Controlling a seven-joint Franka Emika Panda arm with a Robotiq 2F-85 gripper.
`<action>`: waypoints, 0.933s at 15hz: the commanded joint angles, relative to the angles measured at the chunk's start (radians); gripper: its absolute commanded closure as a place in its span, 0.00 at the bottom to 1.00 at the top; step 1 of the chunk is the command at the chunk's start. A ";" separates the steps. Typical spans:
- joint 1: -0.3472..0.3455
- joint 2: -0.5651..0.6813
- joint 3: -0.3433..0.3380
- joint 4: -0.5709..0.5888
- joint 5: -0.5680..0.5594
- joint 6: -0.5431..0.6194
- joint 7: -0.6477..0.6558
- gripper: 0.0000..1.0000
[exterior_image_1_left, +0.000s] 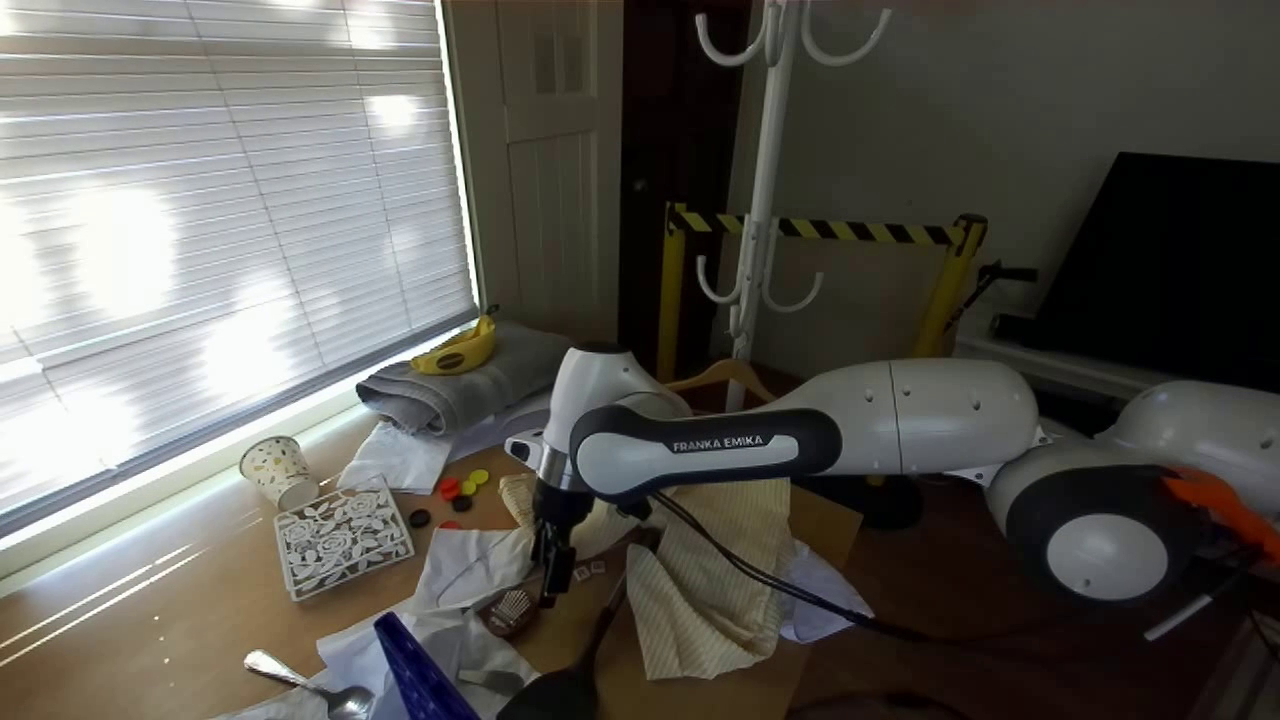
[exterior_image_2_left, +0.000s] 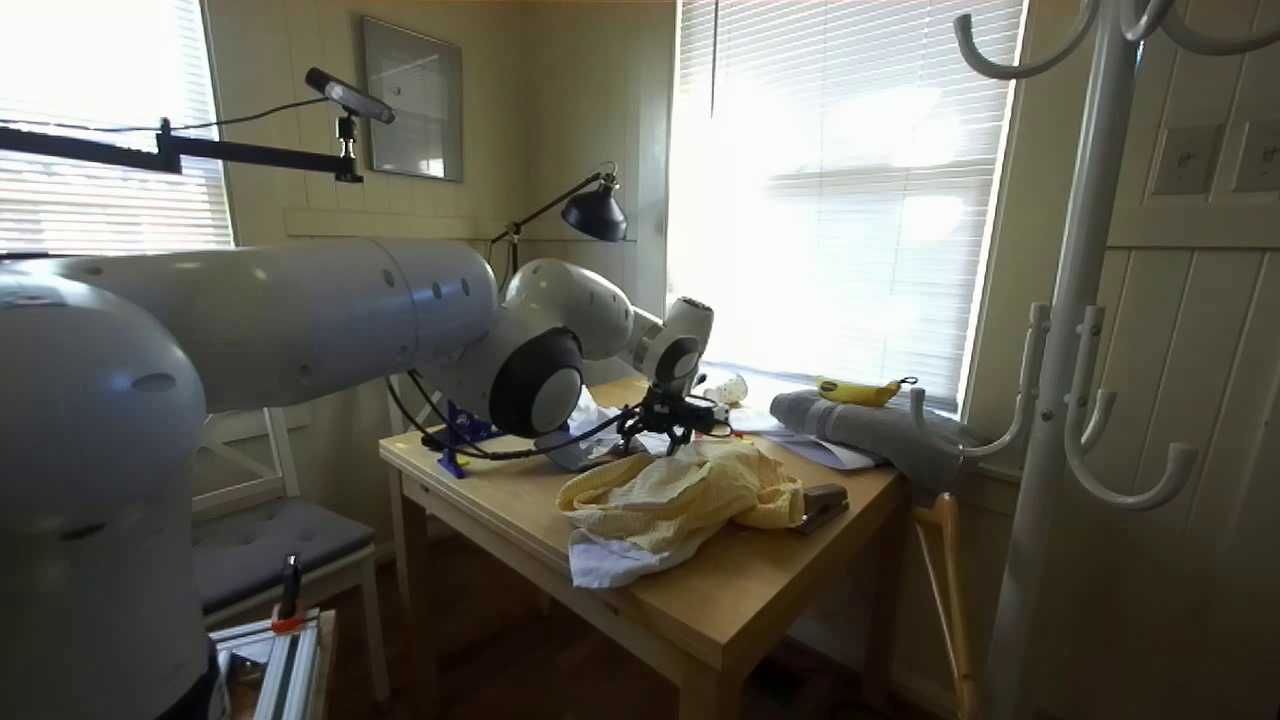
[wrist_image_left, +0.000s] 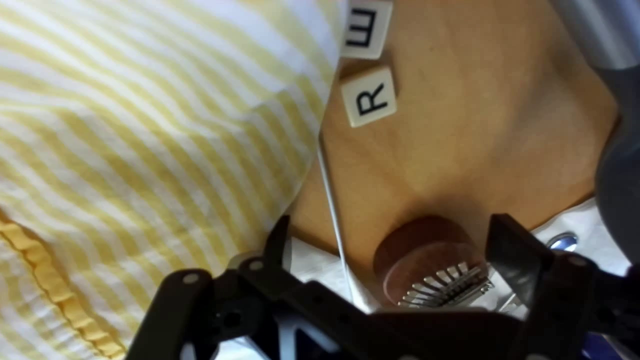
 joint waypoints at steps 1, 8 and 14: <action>0.000 0.000 -0.009 0.002 0.008 -0.082 0.070 0.00; 0.006 -0.012 -0.015 -0.006 0.002 -0.145 0.117 0.48; 0.011 -0.008 -0.023 0.006 -0.006 -0.138 0.106 0.90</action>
